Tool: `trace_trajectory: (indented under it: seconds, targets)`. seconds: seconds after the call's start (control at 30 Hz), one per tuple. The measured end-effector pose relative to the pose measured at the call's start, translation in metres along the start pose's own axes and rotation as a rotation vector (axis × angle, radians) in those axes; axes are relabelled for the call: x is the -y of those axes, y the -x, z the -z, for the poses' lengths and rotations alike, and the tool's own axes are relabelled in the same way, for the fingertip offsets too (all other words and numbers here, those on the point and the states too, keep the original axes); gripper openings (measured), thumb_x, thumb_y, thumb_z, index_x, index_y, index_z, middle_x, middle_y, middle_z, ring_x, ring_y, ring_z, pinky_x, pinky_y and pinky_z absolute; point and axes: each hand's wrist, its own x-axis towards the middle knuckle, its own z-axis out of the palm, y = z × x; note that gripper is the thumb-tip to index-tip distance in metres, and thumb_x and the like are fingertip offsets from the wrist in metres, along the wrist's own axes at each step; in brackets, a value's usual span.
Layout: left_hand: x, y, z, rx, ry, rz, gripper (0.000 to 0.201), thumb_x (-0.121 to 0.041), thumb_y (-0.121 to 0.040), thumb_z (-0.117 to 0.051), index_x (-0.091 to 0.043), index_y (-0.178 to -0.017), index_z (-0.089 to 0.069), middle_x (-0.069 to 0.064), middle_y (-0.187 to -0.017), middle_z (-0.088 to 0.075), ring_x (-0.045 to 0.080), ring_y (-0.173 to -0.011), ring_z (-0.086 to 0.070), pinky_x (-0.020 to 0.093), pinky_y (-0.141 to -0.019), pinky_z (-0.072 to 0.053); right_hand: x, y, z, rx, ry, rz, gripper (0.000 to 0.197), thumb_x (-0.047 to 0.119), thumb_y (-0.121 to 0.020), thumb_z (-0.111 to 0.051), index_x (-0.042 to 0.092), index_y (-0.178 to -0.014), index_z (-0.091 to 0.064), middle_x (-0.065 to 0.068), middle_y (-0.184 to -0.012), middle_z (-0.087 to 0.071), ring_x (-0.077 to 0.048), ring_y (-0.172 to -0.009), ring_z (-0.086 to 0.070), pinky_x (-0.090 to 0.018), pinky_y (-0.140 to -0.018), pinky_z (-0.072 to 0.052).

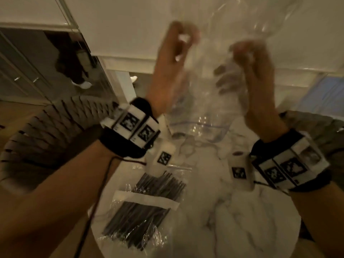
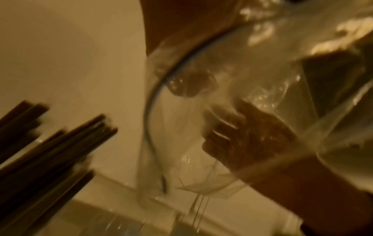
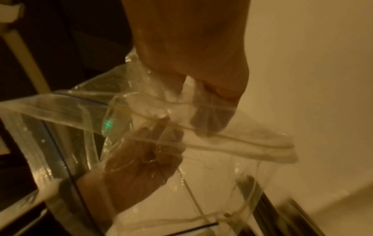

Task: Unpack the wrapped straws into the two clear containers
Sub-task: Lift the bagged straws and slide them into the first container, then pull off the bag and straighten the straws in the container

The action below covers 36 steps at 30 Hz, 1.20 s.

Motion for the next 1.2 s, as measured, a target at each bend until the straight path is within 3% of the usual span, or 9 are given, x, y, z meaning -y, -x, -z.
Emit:
trace_trajectory:
  seconds: [0.07, 0.17, 0.23, 0.33, 0.53, 0.73, 0.83, 1.0, 1.2]
  targets:
    - [0.001, 0.035, -0.022, 0.119, 0.034, 0.199, 0.015, 0.001, -0.089, -0.051, 0.000, -0.104, -0.049, 0.013, -0.091, -0.052, 0.030, -0.077, -0.050, 0.045, -0.073, -0.045, -0.016, 0.040, 0.007, 0.071, 0.023, -0.211, 0.012, 0.027, -0.089, -0.059, 0.033, -0.080, -0.065, 0.012, -0.077, -0.067, -0.013, -0.074, -0.065, -0.031, -0.064, -0.053]
    - [0.025, 0.093, -0.037, 0.187, -0.173, 0.442, 0.008, -0.011, -0.095, -0.049, -0.010, -0.100, -0.055, -0.003, -0.080, -0.054, 0.005, -0.071, -0.049, 0.021, -0.070, -0.042, -0.042, 0.107, 0.035, 0.093, 0.144, -0.541, 0.017, 0.016, -0.095, -0.052, 0.020, -0.085, -0.065, 0.002, -0.080, -0.067, -0.008, -0.067, -0.066, -0.028, -0.063, -0.054]
    - [0.035, 0.122, -0.039, 0.212, -0.245, 0.526, 0.005, -0.016, -0.095, -0.050, -0.013, -0.095, -0.054, -0.002, -0.075, -0.055, 0.003, -0.063, -0.048, 0.012, -0.057, -0.040, -0.061, 0.150, 0.057, 0.101, 0.119, -0.833, 0.018, 0.022, -0.097, -0.048, 0.016, -0.092, -0.064, -0.005, -0.084, -0.067, -0.012, -0.062, -0.066, -0.030, -0.060, -0.054]
    - [0.052, 0.159, -0.046, 0.281, -0.368, 0.613, 0.017, -0.011, -0.094, -0.049, -0.009, -0.108, -0.058, 0.004, -0.083, -0.058, 0.015, -0.069, -0.054, 0.018, -0.060, -0.043, -0.093, 0.200, 0.084, 0.140, 0.172, -1.090, 0.018, 0.027, -0.095, -0.052, 0.013, -0.097, -0.063, -0.010, -0.090, -0.066, -0.017, -0.065, -0.064, -0.029, -0.060, -0.052]
    - [0.069, 0.206, -0.073, 0.468, -0.439, 0.796, 0.021, -0.010, -0.093, -0.048, -0.012, -0.112, -0.056, 0.011, -0.086, -0.061, 0.023, -0.071, -0.057, 0.029, -0.069, -0.047, -0.114, 0.243, 0.107, 0.227, 0.252, -1.331, 0.019, 0.019, -0.095, -0.052, 0.004, -0.105, -0.056, -0.014, -0.090, -0.059, -0.025, -0.071, -0.059, -0.034, -0.066, -0.050]
    - [0.059, 0.191, -0.053, 0.642, -0.441, 0.900, 0.044, -0.044, -0.091, -0.054, -0.020, -0.127, -0.050, 0.007, -0.112, -0.060, 0.025, -0.096, -0.061, 0.037, -0.091, -0.050, -0.085, 0.213, 0.150, 0.438, 0.800, -1.193, 0.024, 0.024, -0.092, -0.055, 0.010, -0.112, -0.055, -0.011, -0.104, -0.059, -0.025, -0.083, -0.061, -0.029, -0.068, -0.047]
    - [0.050, 0.164, -0.021, 0.611, -0.444, 0.867, 0.037, -0.042, -0.093, -0.053, -0.017, -0.120, -0.057, 0.004, -0.111, -0.062, 0.023, -0.093, -0.064, 0.030, -0.076, -0.051, -0.052, 0.177, 0.167, 0.533, 0.942, -1.080, 0.026, 0.030, -0.092, -0.056, 0.015, -0.113, -0.059, -0.012, -0.109, -0.062, -0.026, -0.084, -0.063, -0.025, -0.061, -0.046]
    - [0.046, 0.116, 0.030, 0.441, -0.386, 0.885, 0.026, -0.030, -0.092, -0.056, -0.013, -0.110, -0.063, 0.004, -0.108, -0.065, 0.017, -0.083, -0.066, 0.027, -0.069, -0.049, -0.010, 0.118, 0.154, 0.604, 0.900, -0.945, 0.022, 0.027, -0.093, -0.054, 0.020, -0.113, -0.058, -0.011, -0.110, -0.065, -0.028, -0.094, -0.066, -0.040, -0.084, -0.051]
    - [0.068, 0.064, 0.058, 0.156, -0.390, 0.863, 0.037, -0.024, -0.089, -0.062, -0.011, -0.122, -0.054, 0.011, -0.110, -0.063, 0.022, -0.092, -0.064, 0.038, -0.080, -0.053, -0.016, 0.047, 0.098, 0.549, 0.695, -0.729, 0.016, 0.019, -0.092, -0.056, 0.024, -0.106, -0.062, -0.003, -0.098, -0.069, -0.015, -0.086, -0.069, -0.029, -0.076, -0.055]
